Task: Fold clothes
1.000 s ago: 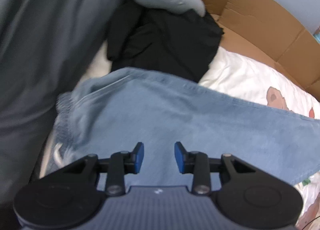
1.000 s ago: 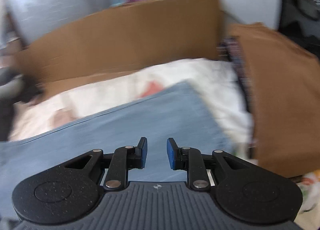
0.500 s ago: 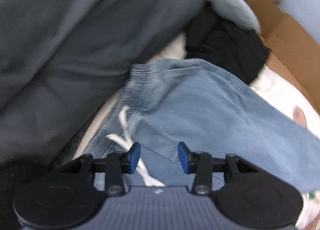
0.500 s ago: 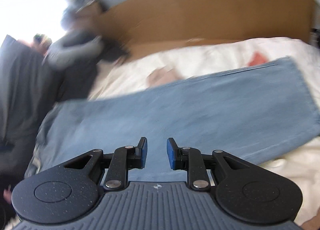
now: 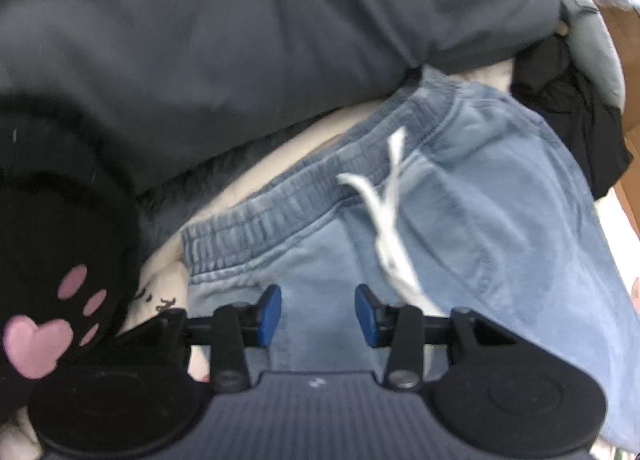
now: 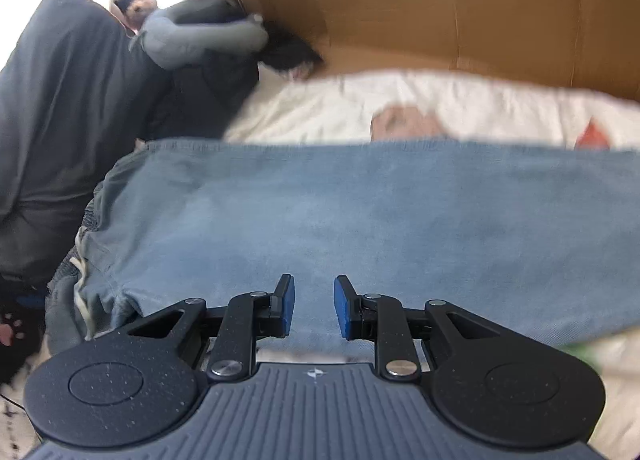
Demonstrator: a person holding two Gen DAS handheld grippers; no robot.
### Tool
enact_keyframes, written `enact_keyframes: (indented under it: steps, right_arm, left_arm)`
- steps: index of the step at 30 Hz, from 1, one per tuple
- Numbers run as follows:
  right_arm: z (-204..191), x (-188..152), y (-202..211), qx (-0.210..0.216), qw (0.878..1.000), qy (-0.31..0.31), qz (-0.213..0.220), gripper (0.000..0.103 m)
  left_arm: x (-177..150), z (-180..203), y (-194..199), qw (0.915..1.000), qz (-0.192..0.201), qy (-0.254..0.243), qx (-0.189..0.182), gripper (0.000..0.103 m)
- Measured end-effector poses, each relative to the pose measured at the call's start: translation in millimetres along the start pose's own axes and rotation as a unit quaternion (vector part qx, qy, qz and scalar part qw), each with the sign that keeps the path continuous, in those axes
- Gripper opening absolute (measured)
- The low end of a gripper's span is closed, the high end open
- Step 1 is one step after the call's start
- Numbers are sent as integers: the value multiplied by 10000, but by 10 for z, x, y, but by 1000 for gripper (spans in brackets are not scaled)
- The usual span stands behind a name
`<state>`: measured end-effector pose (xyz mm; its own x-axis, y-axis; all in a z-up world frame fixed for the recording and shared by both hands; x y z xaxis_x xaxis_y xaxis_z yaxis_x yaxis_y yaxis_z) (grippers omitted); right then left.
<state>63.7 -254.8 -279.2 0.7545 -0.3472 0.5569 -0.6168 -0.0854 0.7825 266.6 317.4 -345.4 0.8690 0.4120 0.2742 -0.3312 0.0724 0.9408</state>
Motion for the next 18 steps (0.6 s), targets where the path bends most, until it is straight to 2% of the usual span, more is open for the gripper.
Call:
enact_keyframes:
  steps: [3,6,7,10,12,17,18]
  right_arm:
    - [-66,-112,-128,181,9993,121,-292,23]
    - [-123,-241,-296,331,9975,77,-624,23]
    - [-148,-286,-366,306,9969,106,-713,24]
    - [-236,-466,-623,633,9925,-87,-1043,25]
    - [-314,-519,-721,798,9919,-105,-987,25]
    - [-475,-512,-952,1169,9886,-314,-895,26]
    - [-473,-506,-1003,1184,9879,-414,-909,26]
  left_arm:
    - [-71,-136,-86,9997,-37,234,-34,50]
    - [-118,-161,-128,9998,-17,209,-30,66]
    - [-132,-161,-139,9999,3,161,-9,68]
    - [-187,-172,-175,10000,-8,77,-27,67]
    - [-223,-185,-202,10000,-17,18,-28,64]
    - [-285,-188,-301,9999,-143,-67,9,22]
    - [-298,-184,-317,9998,-185,-92,14,18]
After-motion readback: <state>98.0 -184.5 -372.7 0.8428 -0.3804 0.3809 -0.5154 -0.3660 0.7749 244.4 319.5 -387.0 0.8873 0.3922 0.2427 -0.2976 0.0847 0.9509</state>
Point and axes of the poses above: each gripper's, at about its wrist camera, not at the fingertips, and y roughly against the way its jaws point, z to its right, x to its top, the point moved 7 cm from there along -y, roughly the way its jaws point, and after that the axes turned 12 degrees about y, right-handed, at the moved point
